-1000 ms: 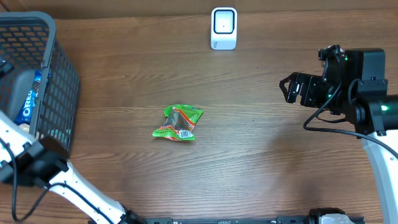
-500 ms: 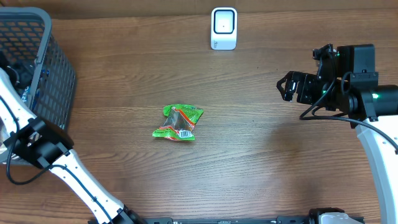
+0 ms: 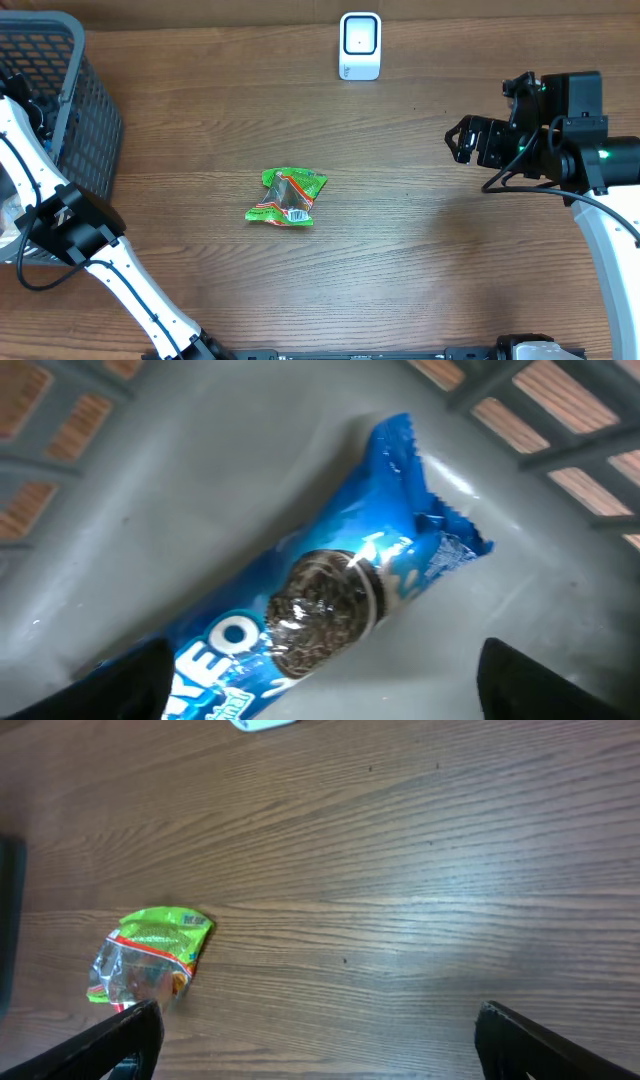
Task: Scan the item barcode
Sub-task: 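Reach the left gripper into the basket and grasp the blue Oreo pack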
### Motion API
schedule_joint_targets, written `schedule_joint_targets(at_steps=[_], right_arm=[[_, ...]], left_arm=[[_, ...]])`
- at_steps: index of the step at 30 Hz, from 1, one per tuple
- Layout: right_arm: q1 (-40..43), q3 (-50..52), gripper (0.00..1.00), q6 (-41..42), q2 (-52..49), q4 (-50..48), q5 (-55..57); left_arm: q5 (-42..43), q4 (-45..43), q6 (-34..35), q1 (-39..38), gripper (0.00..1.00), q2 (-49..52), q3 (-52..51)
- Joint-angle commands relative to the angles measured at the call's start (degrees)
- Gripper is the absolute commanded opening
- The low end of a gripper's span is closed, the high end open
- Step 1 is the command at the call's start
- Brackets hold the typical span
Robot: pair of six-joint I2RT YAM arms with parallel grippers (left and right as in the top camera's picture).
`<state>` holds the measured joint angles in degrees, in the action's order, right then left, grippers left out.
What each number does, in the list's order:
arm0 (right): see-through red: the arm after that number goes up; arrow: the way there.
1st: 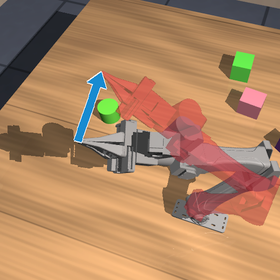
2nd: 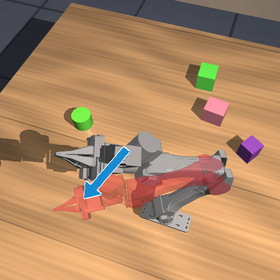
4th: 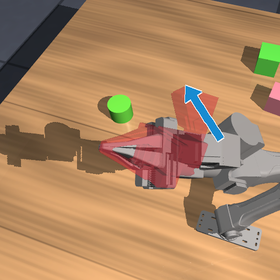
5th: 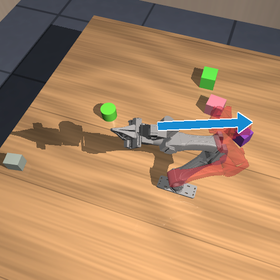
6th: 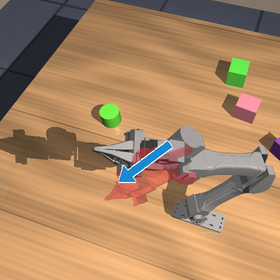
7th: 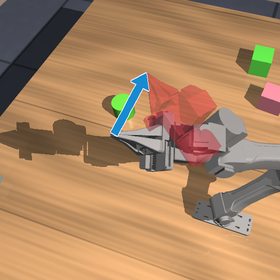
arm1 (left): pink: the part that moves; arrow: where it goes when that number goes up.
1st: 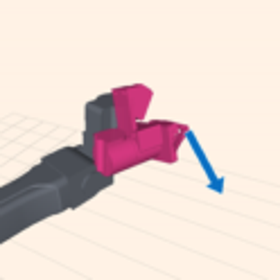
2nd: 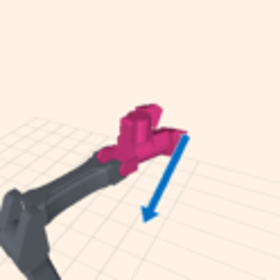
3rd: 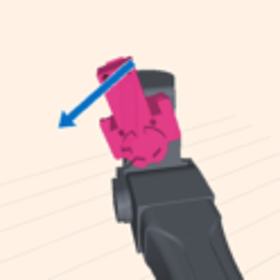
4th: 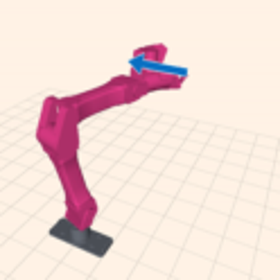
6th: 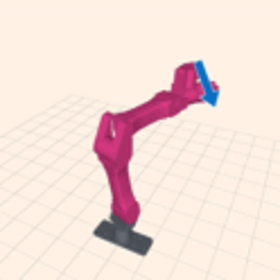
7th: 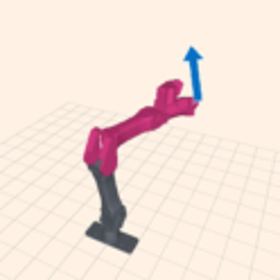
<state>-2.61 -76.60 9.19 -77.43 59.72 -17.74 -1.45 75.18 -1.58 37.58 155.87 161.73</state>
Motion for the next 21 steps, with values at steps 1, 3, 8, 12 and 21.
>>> schedule_joint_targets(at_steps=[1,3,8,12,21], right_arm=[[0.33,-1.36,1.00,-0.20,0.11,-0.07,0.09],[0.33,-1.36,1.00,-0.20,0.11,-0.09,0.09],[0.33,-1.36,1.00,-0.02,0.11,-0.09,0.09],[0.33,-1.36,1.00,-0.02,0.11,-0.07,0.09],[0.33,-1.36,1.00,-0.07,0.11,-0.24,0.11]], left_arm=[[-1.31,-1.95,-0.15,-0.44,0.91,7.15,-3.32],[0.74,-1.81,-0.22,-0.44,0.91,7.15,-3.78],[12.50,4.28,-4.85,-0.50,0.84,4.55,0.20],[16.48,9.20,-4.11,-0.50,0.91,-0.83,7.37],[16.35,17.44,-2.47,-0.57,1.00,-29.49,15.39]])
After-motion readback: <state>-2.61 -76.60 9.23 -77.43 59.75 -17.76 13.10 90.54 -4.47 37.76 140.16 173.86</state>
